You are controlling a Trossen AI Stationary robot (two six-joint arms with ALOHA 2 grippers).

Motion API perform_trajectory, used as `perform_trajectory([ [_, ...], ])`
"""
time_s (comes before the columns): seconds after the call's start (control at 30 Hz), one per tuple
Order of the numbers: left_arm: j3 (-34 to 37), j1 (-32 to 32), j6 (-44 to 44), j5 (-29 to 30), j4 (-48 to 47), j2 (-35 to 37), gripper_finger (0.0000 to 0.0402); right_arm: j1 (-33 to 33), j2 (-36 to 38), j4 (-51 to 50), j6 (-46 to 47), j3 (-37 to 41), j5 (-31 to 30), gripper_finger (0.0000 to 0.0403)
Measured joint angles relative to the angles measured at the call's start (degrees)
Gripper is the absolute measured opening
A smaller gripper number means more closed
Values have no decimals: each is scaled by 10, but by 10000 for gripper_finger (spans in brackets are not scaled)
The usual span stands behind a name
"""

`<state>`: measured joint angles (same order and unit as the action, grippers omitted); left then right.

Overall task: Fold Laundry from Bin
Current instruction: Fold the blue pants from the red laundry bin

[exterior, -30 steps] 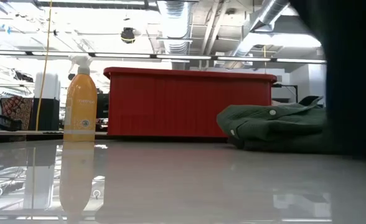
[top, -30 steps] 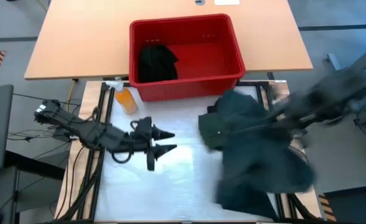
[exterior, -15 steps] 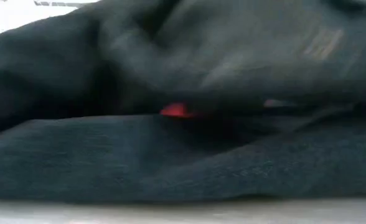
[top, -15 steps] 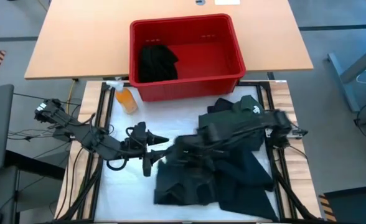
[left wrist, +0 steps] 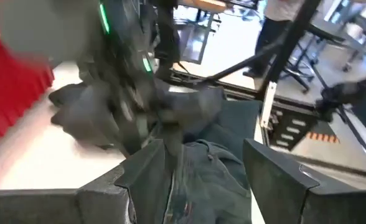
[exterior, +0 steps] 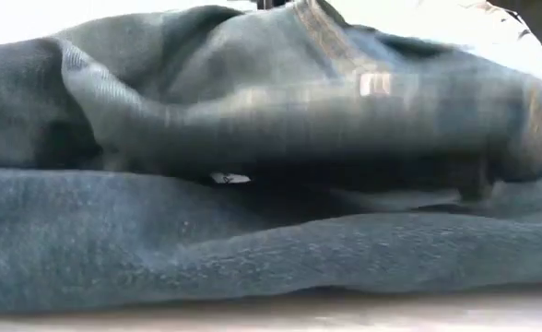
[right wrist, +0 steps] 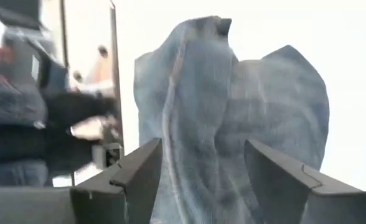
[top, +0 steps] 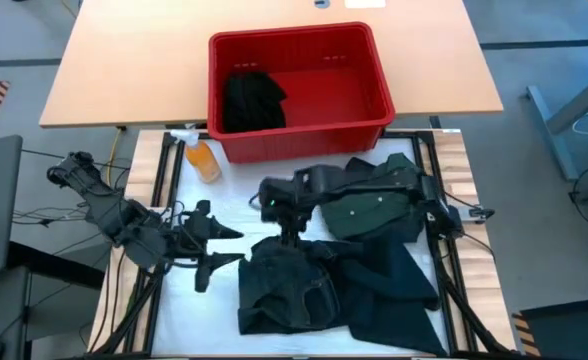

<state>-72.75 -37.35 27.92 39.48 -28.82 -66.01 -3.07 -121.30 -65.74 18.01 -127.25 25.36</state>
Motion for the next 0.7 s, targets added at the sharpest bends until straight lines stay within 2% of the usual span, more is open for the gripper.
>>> perform_trajectory([
  [0.13, 0, -13, -26, 25, -2, 6, 206, 4, 64, -25, 38, -3, -13, 257],
  [0.23, 5, 7, -37, 7, -5, -11, 206, -21, 119, -83, 49, -1, -105, 257],
  [0.4, 20, 93, -83, -115, 3, -81, 206, -105, 230, -148, 142, 34, -303, 258],
  [0.53, 17, 154, -127, -237, 75, -135, 206, -188, 312, -167, 265, 108, -443, 258],
  [0.6, 18, 169, -147, -278, 108, -162, 206, -229, 350, -165, 331, 156, -495, 258],
  [0.7, 18, 178, -175, -311, 134, -178, 206, -290, 404, -161, 427, 235, -538, 258],
])
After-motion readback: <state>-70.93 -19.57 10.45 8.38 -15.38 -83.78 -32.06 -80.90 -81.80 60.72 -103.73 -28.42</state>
